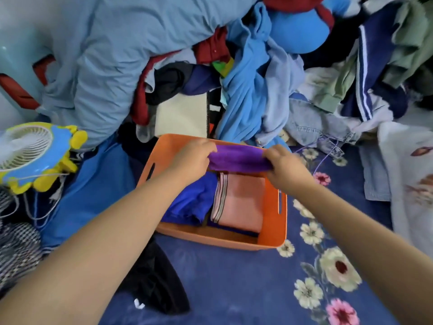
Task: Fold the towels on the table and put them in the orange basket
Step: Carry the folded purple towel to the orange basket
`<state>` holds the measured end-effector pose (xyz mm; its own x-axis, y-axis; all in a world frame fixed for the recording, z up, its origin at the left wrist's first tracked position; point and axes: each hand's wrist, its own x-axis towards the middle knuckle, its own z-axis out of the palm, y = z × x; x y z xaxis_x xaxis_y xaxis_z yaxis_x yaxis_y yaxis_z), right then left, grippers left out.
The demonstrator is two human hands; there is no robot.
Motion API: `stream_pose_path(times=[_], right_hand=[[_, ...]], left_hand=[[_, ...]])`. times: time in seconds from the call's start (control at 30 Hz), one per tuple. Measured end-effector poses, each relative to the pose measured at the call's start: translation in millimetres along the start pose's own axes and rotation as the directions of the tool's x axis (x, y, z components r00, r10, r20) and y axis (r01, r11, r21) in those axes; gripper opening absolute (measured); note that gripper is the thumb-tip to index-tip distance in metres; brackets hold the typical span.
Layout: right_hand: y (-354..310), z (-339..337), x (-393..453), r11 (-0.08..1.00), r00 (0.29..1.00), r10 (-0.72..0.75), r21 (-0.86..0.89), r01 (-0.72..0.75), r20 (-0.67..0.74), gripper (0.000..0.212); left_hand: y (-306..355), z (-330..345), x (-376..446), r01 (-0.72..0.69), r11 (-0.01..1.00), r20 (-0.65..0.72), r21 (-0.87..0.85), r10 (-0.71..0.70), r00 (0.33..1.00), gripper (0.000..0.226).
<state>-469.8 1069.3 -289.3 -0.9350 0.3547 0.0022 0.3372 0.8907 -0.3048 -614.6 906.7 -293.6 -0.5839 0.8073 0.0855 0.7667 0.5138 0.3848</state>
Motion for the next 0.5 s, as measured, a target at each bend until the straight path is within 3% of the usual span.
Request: stream_pose_path(times=[0.07, 0.1, 0.17, 0.23, 0.33, 0.5], right_hand=[[11.0, 36.8, -7.6, 0.961, 0.975, -0.006, -0.268, 0.067, 0.222, 0.031], [13.3, 53.4, -14.0, 0.918, 0.937, 0.009, -0.375, 0.132, 0.35, 0.031], [18.4, 89.7, -23.4, 0.817, 0.811, 0.071, -0.5, 0.287, 0.58, 0.032], [19.8, 113.3, -25.5, 0.725, 0.714, 0.117, -0.551, 0.413, 0.69, 0.029], [22.6, 126.5, -13.8, 0.768, 0.712, 0.156, -0.537, 0.348, 0.684, 0.026], [30.7, 139.8, 9.3, 0.899, 0.735, 0.197, -0.419, 0.129, 0.649, 0.046]], left_hand=[[-9.5, 41.1, 1.1, -0.093, 0.99, 0.238, 0.103, 0.066, 0.969, 0.031], [-12.3, 61.1, -3.1, -0.146, 0.974, 0.406, 0.17, 0.066, 0.911, 0.032], [-18.9, 104.2, -11.0, -0.228, 0.944, 0.693, 0.237, 0.0, 0.721, 0.038], [-21.4, 133.7, -15.6, -0.247, 0.931, 0.813, 0.267, -0.08, 0.576, 0.039], [-23.5, 148.8, -7.1, -0.208, 0.931, 0.806, 0.301, -0.132, 0.577, 0.036], [-32.4, 155.0, 14.8, -0.002, 0.959, 0.671, 0.285, -0.198, 0.715, 0.043]])
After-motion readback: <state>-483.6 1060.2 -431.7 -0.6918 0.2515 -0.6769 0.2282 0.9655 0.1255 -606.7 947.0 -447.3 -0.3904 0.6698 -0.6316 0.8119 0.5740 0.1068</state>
